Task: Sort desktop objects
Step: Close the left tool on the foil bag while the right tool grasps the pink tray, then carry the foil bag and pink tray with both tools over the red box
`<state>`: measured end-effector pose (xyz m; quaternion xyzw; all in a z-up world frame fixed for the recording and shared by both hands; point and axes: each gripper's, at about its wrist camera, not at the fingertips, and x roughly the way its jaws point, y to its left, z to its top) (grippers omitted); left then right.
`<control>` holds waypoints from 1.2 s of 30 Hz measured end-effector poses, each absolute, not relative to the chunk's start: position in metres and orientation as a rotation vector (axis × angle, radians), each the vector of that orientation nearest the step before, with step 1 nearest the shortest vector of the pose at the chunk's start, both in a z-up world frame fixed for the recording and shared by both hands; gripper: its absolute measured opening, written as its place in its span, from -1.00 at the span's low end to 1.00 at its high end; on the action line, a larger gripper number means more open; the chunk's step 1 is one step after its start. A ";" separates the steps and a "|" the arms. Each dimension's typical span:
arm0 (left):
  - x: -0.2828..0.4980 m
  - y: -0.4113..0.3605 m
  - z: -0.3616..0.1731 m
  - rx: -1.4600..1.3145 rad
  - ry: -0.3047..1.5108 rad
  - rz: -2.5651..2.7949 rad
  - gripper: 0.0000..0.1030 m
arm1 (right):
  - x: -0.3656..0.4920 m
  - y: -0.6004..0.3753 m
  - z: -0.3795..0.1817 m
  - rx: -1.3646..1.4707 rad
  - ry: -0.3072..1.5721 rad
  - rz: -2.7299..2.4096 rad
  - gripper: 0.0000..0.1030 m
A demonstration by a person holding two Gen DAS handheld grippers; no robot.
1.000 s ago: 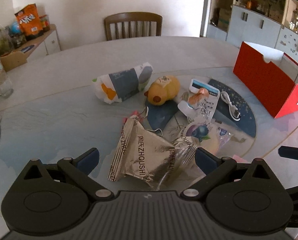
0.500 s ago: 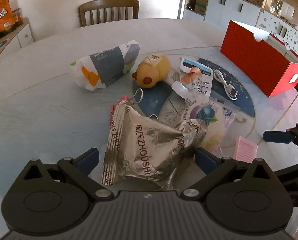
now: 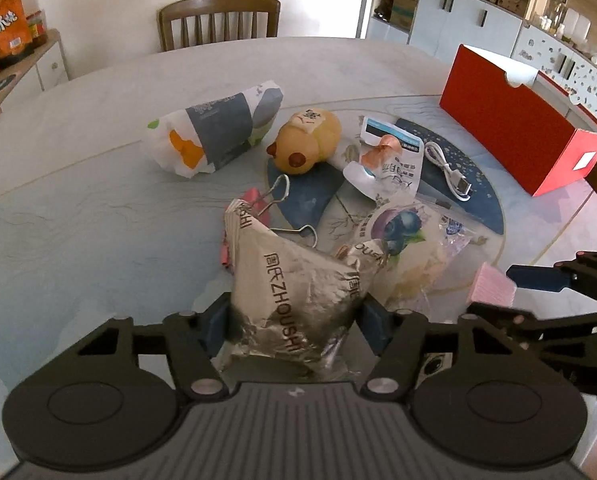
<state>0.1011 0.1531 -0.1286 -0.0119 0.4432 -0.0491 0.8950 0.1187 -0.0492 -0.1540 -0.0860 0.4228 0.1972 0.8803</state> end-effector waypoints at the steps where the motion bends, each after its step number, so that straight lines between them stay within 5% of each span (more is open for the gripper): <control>1: 0.100 0.154 -0.128 -0.023 0.919 -0.098 0.20 | 0.118 -0.050 -0.153 -0.178 0.885 0.407 -0.01; 36: 0.092 0.082 -0.041 -0.031 0.834 -0.100 0.18 | 0.125 -0.130 -0.058 -0.131 0.736 0.352 -0.07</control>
